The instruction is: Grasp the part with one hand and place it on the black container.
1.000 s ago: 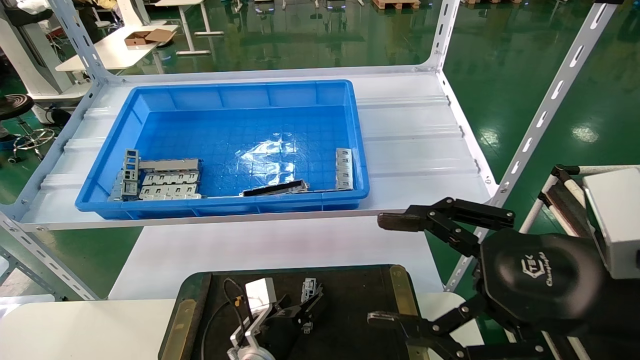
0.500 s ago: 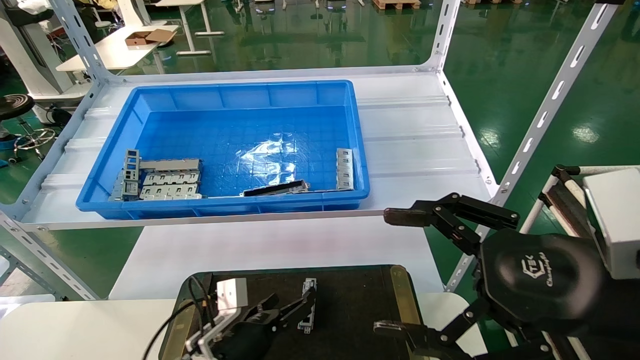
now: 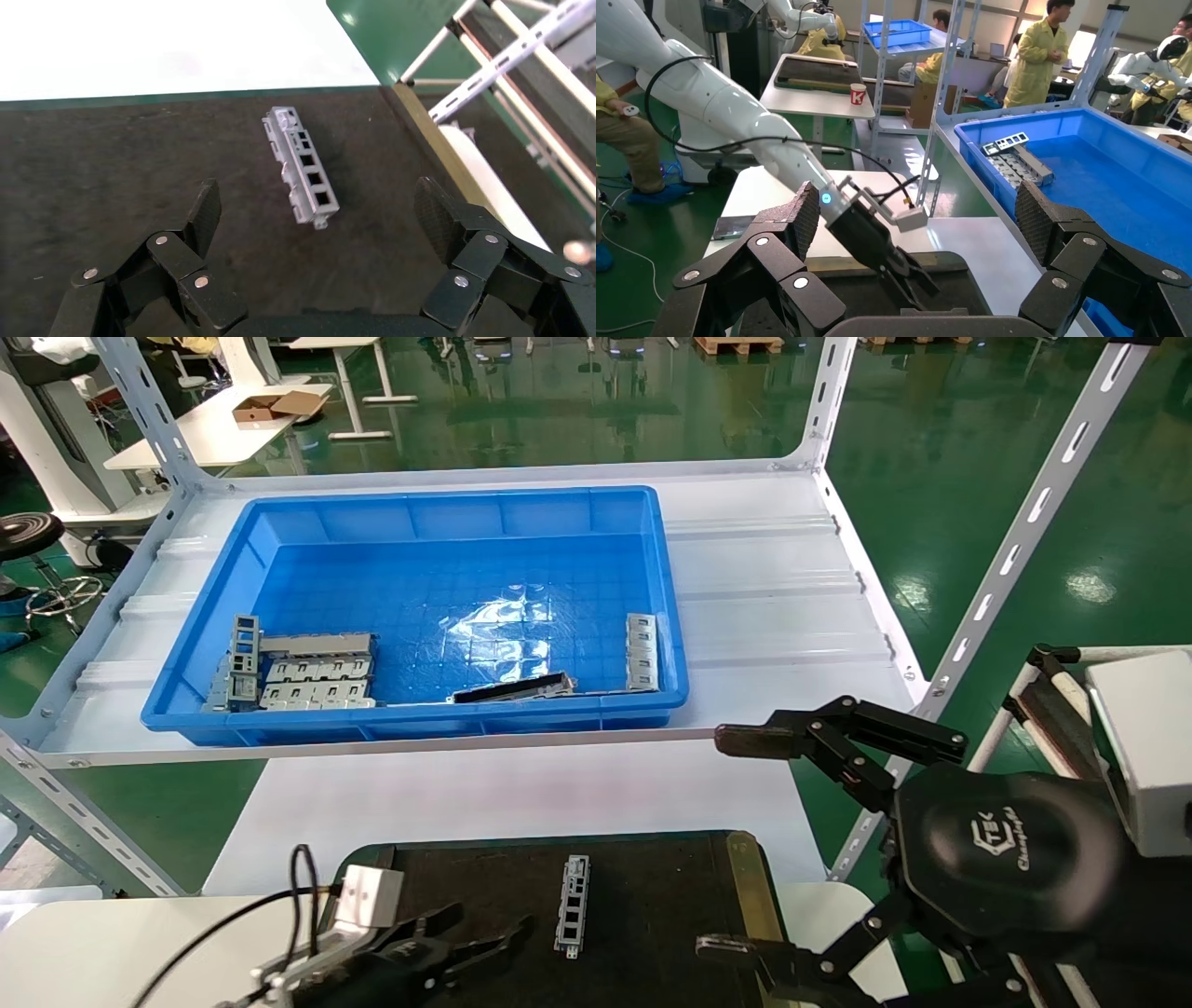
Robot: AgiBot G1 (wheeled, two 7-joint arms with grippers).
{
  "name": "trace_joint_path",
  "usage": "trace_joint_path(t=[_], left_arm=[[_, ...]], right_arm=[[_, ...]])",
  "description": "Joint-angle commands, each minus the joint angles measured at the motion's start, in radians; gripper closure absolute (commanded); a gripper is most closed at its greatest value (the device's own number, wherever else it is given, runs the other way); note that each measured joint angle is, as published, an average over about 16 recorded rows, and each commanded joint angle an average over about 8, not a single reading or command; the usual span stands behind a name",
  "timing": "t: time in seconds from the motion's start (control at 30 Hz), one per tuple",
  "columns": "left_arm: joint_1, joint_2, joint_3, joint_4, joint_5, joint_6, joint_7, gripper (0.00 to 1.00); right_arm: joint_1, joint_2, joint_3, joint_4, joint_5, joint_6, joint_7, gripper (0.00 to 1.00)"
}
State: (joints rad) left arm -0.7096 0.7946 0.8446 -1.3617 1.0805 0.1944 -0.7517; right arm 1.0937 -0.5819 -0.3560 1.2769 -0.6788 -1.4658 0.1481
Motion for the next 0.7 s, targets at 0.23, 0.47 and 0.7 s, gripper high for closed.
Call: trace_joint_path(t=[0.23, 0.47, 0.7], left_arm=[[0.075, -0.049, -0.19, 0.011, -0.085, 0.195, 0.223, 0.0], [0.127, -0.055, -0.315, 0.033, -0.149, 0.323, 0.44, 0.0], [0.116, -0.07, -0.364, 0.069, -0.163, 0.438, 0.572, 0.0]], right_arm=[[0.0, 0.0, 0.0, 0.0, 0.0, 0.0, 0.0, 0.0], [0.0, 0.0, 0.0, 0.0, 0.0, 0.0, 0.0, 0.0], [0.0, 0.0, 0.0, 0.0, 0.0, 0.0, 0.0, 0.0]])
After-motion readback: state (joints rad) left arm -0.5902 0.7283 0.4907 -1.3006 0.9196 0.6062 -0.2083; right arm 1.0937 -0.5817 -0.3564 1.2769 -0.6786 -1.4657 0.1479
